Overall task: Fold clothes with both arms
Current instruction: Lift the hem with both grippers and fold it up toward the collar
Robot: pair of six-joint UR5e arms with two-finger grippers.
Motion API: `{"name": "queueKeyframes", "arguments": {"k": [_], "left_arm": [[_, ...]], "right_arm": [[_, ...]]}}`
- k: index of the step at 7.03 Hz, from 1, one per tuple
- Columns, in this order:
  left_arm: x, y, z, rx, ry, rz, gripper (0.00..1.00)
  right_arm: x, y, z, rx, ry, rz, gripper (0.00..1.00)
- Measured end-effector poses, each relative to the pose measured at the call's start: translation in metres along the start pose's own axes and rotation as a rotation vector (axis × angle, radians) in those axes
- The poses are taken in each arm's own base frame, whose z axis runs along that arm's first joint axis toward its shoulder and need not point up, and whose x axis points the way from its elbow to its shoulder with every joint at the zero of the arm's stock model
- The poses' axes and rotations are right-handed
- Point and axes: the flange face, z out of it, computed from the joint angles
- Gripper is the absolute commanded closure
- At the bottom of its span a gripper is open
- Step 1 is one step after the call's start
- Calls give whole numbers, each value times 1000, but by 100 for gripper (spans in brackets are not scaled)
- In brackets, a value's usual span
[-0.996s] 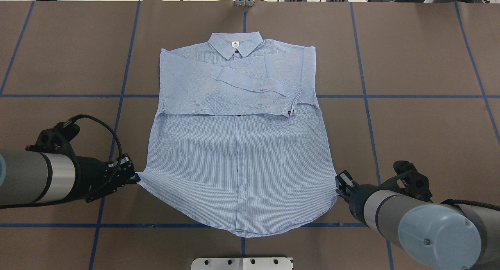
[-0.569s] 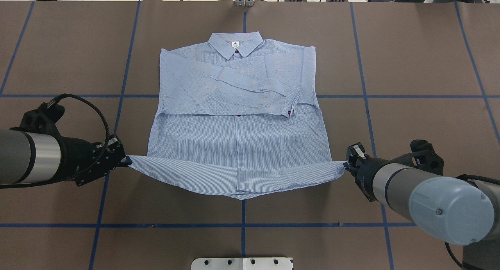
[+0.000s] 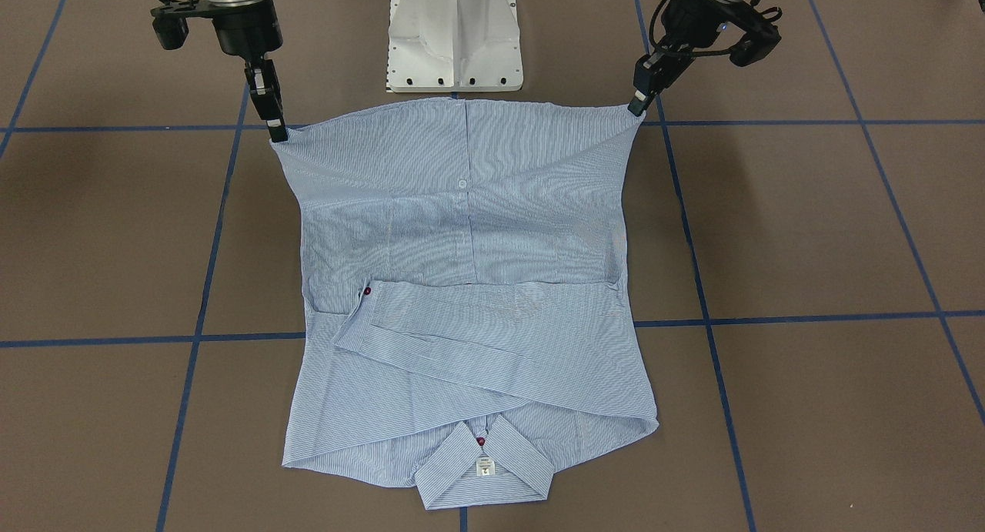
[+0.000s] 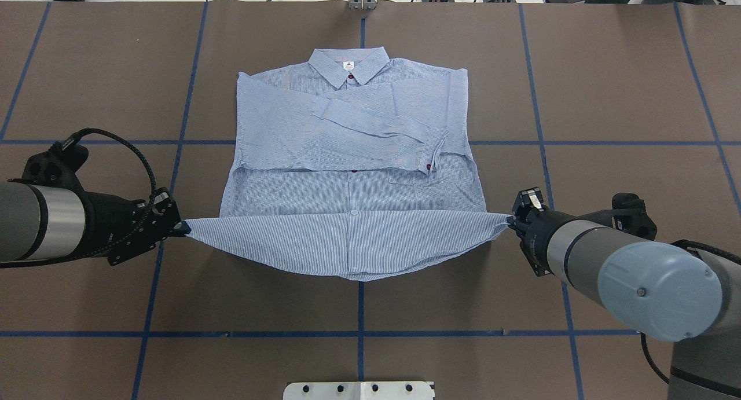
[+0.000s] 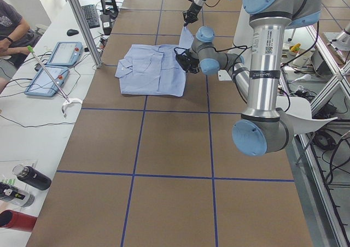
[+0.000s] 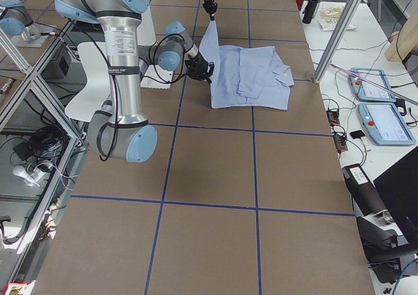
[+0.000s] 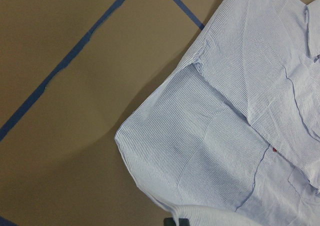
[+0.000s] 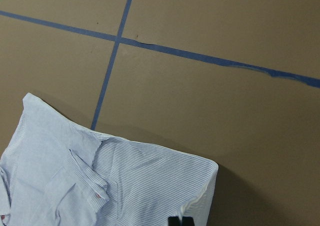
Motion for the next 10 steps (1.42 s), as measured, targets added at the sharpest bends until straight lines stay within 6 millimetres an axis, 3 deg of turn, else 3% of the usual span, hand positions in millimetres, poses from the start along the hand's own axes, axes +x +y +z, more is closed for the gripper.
{"name": "queueKeyframes", "arguments": {"k": [2,4,7,10], "left_arm": [[13,-18,20,35,0,-18,100],[47,-45,55,80,8,-3,100],[82,-102,97,160,-10,5,100],[94,-163,143,215,-21,80,100]], "right_arm": [[-36,2,28,47,-39,36,100],[-79,-10,58,109,-58,50,100],[-143,-27,114,178,-12,38,100],[-198,-26,154,212,15,41,100]]}}
